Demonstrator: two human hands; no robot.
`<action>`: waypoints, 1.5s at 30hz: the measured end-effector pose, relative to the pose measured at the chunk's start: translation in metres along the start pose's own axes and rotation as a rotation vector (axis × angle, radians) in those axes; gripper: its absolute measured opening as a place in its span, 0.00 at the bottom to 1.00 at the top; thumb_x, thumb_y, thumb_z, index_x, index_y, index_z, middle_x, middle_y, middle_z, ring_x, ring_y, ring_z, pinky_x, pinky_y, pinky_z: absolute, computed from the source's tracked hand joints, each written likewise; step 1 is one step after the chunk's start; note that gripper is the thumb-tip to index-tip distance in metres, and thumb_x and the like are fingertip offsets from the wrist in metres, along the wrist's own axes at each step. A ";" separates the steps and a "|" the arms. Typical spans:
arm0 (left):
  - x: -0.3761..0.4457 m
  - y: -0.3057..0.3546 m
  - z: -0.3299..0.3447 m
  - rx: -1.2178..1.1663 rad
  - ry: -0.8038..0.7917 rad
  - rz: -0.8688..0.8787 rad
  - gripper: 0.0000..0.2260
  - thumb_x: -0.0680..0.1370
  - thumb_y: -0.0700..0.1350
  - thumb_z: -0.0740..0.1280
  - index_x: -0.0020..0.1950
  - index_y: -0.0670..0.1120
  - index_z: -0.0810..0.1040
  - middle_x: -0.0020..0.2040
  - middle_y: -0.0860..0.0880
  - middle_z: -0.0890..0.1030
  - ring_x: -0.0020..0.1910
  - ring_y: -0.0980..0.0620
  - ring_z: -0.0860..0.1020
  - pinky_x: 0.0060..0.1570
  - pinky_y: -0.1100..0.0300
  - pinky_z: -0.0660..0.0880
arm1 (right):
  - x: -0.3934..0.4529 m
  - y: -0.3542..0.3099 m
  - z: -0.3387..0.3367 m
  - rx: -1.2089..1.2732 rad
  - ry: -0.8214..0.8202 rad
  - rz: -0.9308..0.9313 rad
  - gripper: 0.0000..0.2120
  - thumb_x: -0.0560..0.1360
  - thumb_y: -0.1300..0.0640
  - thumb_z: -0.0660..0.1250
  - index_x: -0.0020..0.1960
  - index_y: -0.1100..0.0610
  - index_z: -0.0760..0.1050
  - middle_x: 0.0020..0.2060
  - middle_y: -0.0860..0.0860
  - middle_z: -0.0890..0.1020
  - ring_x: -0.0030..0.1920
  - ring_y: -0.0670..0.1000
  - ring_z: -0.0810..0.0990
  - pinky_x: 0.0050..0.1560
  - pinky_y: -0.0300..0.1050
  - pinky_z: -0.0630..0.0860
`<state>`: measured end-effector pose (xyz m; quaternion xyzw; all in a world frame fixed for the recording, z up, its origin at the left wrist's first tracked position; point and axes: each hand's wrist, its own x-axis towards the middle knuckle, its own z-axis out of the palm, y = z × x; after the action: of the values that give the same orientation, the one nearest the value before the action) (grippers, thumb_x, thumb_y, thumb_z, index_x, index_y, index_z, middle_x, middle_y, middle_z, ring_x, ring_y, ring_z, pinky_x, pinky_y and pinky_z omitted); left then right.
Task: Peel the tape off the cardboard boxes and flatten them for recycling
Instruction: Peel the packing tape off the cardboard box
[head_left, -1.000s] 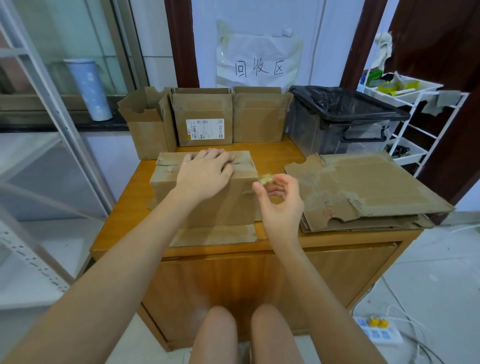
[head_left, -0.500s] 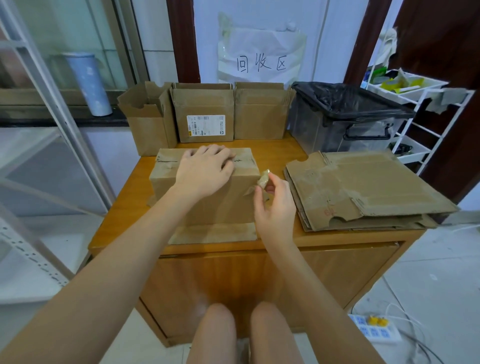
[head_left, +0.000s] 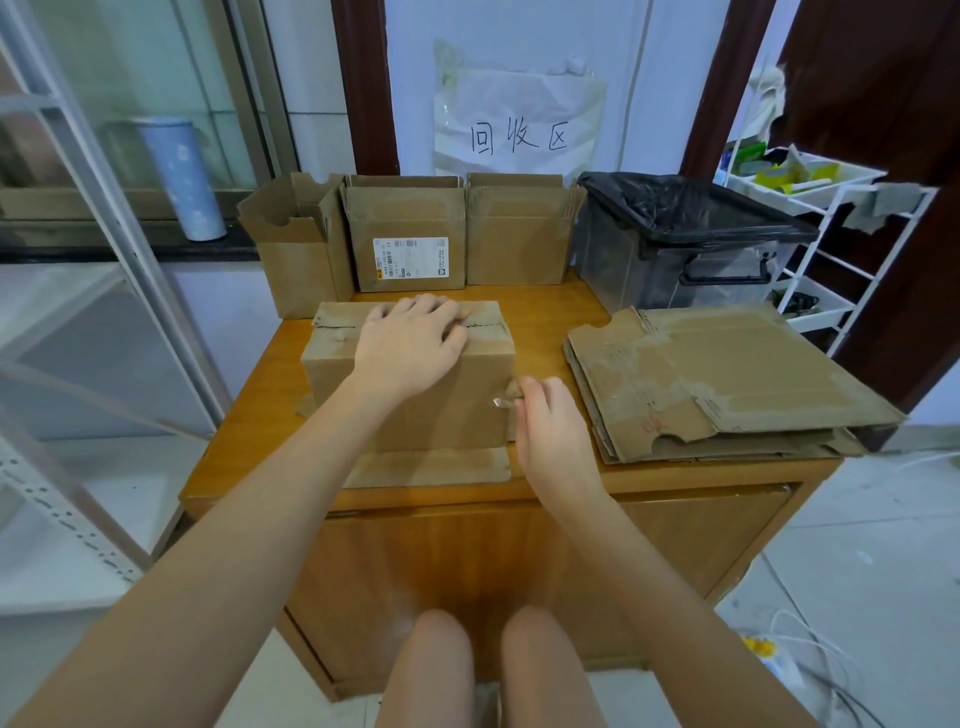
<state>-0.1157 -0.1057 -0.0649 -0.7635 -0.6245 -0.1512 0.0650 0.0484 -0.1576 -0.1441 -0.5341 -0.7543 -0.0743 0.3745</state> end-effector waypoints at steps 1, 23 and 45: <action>0.000 0.000 0.000 -0.001 0.001 0.001 0.19 0.82 0.52 0.48 0.70 0.55 0.69 0.70 0.52 0.70 0.70 0.51 0.65 0.69 0.49 0.59 | 0.003 -0.001 -0.003 -0.041 -0.084 -0.002 0.18 0.77 0.65 0.65 0.66 0.65 0.69 0.51 0.59 0.77 0.47 0.53 0.78 0.42 0.44 0.78; 0.006 -0.001 0.002 -0.017 -0.007 -0.005 0.18 0.82 0.51 0.49 0.68 0.54 0.70 0.68 0.52 0.71 0.68 0.51 0.66 0.66 0.49 0.60 | -0.017 0.019 -0.016 0.300 -0.180 0.266 0.19 0.81 0.61 0.58 0.71 0.60 0.63 0.56 0.54 0.81 0.49 0.49 0.81 0.50 0.40 0.77; 0.096 0.064 0.035 0.219 0.035 -0.191 0.18 0.82 0.45 0.48 0.65 0.39 0.70 0.59 0.40 0.74 0.57 0.40 0.72 0.54 0.50 0.68 | 0.144 0.089 -0.083 0.686 -0.023 0.518 0.22 0.84 0.50 0.49 0.37 0.58 0.70 0.28 0.51 0.71 0.27 0.48 0.69 0.27 0.39 0.68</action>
<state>-0.0314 -0.0197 -0.0625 -0.6861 -0.7059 -0.1011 0.1442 0.1436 -0.0546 -0.0183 -0.5514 -0.5803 0.2833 0.5282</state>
